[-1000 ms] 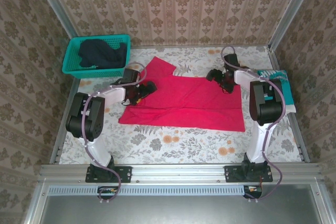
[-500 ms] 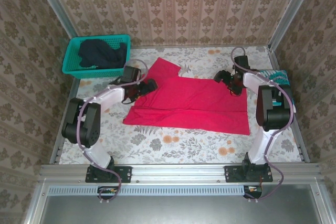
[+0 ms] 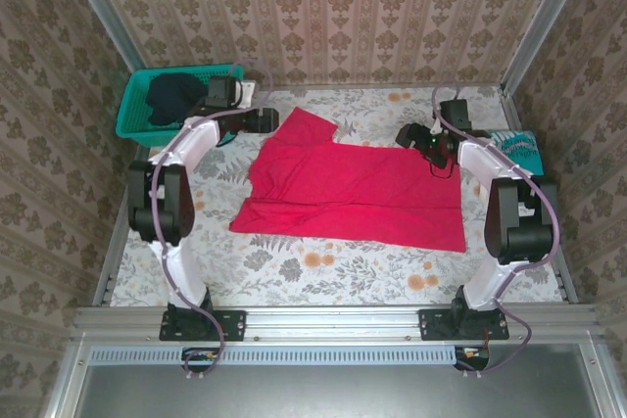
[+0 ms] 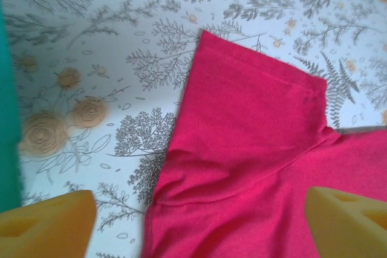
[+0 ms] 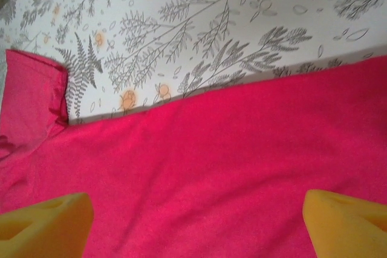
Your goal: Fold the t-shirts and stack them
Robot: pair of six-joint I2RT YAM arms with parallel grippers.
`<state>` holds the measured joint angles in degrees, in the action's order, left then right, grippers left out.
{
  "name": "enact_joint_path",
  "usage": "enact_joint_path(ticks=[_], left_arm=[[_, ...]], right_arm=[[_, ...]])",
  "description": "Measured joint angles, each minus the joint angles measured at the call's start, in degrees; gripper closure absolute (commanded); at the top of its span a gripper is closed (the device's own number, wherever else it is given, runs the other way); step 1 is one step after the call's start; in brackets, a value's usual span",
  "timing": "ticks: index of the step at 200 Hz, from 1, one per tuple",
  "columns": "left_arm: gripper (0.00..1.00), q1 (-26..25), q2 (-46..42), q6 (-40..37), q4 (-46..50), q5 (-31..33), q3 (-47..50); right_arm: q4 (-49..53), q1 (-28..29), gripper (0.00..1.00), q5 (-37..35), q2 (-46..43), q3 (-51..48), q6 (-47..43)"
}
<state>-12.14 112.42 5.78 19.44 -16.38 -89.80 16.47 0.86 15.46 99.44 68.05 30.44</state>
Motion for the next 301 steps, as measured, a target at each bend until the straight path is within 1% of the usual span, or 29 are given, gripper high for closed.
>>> enact_joint_path(ticks=[15,30,50,71,81,114,151,189,227,247,279,301], left_arm=[[0.15,-0.15,3.54,-1.42,2.43,-0.13,-2.78],[0.13,-0.22,5.84,-1.81,4.11,-0.15,-4.13],[0.09,-0.57,6.75,-1.92,5.11,-0.15,-4.37],[0.08,-0.68,6.78,-1.97,5.29,-0.15,-4.5],[0.08,-0.68,6.97,-1.97,5.68,-0.17,-5.2],[0.07,-0.7,8.31,-1.99,6.16,-0.17,-8.26],[0.07,-1.42,12.24,-2.71,8.94,-0.26,-12.98],[0.06,-2.89,13.49,-3.69,12.02,0.09,-13.7],[0.06,-3.54,14.14,-4.17,12.79,0.09,-14.75],[0.09,-3.52,15.8,-4.59,13.22,0.0,-16.72],[0.24,-3.52,19.17,-7.06,14.62,-1.27,-19.58],[0.28,-3.52,22.43,-8.41,16.52,-2.27,-23.39]], right_arm=[[0.22,1.4,0.1,-0.02,0.02,-0.35,1.27],[0.22,2.84,0.12,0.0,0.02,-1.36,2.86],[0.22,4.68,0.13,-0.48,0.61,-4.04,4.59],[0.48,5.79,0.13,-1.6,3.76,-5.68,5.81],[0.87,5.75,0.13,-2.4,5.33,-5.84,5.92],[1.25,4.37,0.14,-2.32,5.99,-4.61,7.54],[4.81,2.71,0.17,-1.68,8.55,-0.2,8.79],[13.55,2.6,0.15,-5.16,10.29,4.28,4.94],[17.03,0.85,0.13,-6.51,10.43,4.63,2.08],[17.29,0.24,0.13,-6.64,10.43,4.63,1.07],[17.14,0.24,0.13,-5.81,10.12,4.63,0.31],[17.09,0.24,0.13,-4.96,10.03,4.66,-0.11]])
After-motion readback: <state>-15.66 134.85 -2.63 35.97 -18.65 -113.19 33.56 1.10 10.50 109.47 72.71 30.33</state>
